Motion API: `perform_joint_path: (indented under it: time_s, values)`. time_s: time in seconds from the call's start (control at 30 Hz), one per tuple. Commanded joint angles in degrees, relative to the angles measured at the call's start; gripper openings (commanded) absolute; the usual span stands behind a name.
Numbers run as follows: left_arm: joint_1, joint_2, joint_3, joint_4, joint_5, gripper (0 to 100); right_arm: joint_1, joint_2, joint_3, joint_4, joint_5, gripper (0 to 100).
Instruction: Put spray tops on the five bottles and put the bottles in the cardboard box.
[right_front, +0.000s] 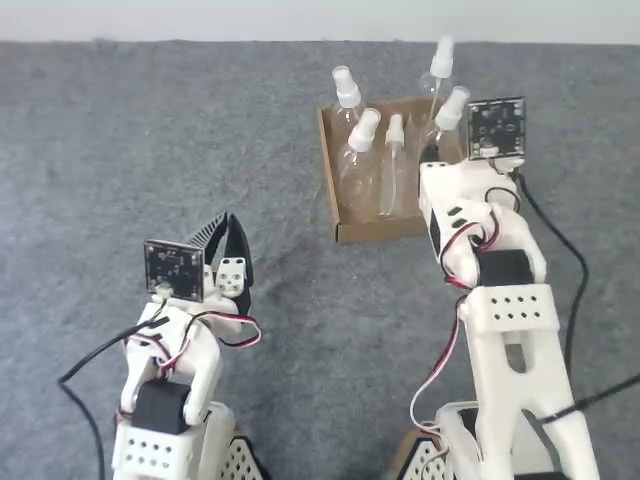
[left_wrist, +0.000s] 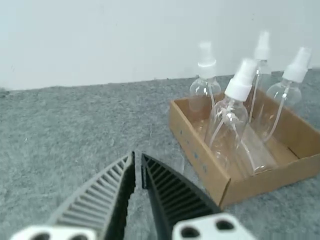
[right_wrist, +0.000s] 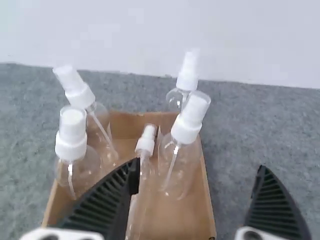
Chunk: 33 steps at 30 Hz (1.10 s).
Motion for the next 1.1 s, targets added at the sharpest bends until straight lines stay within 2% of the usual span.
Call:
perform_joint_path:
  time_s: [0.0,0.17,0.33,0.7,1.07]
  values:
    - [-0.35,-0.35,-0.57,-1.49,0.18,1,0.31,-2.77,-5.98,5.41,1.93,30.3]
    - [-0.35,-0.35,-0.57,-1.58,0.18,1,-2.24,0.40,-13.45,13.76,1.85,30.3]
    - [-0.35,-0.53,-0.57,-1.41,0.18,1,-7.43,12.79,-21.10,19.03,1.76,30.3]
    - [-0.26,-0.62,-0.48,-1.32,0.18,1,-8.22,36.44,-33.58,19.38,1.67,30.3]
    - [-0.26,-0.70,-0.48,-1.32,0.18,1,-9.27,42.33,-36.40,18.95,1.67,30.3]
